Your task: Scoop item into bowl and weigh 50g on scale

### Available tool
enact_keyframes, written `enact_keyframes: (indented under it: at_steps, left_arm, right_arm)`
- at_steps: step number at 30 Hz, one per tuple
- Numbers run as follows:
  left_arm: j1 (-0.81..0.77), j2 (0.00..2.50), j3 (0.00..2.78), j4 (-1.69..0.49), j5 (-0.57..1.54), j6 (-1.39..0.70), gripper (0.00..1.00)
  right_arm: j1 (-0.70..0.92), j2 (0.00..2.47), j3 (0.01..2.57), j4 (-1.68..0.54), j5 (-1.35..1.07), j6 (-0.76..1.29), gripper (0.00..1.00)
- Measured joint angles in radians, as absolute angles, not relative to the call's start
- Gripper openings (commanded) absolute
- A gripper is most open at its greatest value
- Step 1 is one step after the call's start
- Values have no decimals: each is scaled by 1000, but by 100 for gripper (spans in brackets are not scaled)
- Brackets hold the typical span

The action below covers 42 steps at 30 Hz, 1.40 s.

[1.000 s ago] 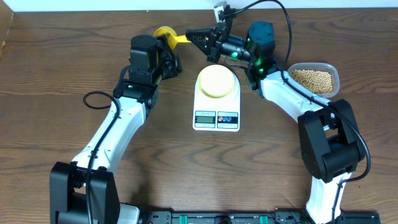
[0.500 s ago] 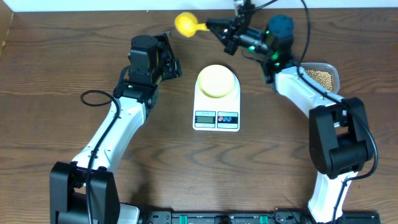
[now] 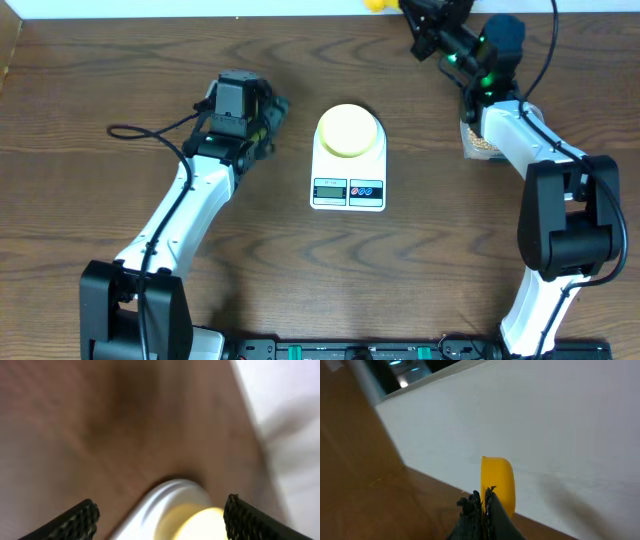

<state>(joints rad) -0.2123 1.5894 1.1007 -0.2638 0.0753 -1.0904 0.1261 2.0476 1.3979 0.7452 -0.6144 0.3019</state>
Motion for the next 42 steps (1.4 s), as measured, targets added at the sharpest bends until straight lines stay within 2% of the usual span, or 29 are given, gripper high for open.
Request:
enact_keyframes:
  at_steps: [10,16,20,27,42]
  left_arm:
    - [-212,1589,1104,-565,74,-774,82]
    - [-212,1588,1104,-649,43,-727,82]
    - [-212,1588,1104,-673,25,-704,82]
    - [-247,1588,1104,-665,35,-519,82]
    - [-480,1588,1104,-613,39,-315,82]
  right_arm:
    - [115,2048,1398,745,-543,248,1]
    - [115,2048,1398,745,-541,226,1]
    - [115,2048,1398,745,-541,222,1]
    - [115,2048,1398,745,-541,222,1]
    - [115,2048,1398,728,-541,202,1]
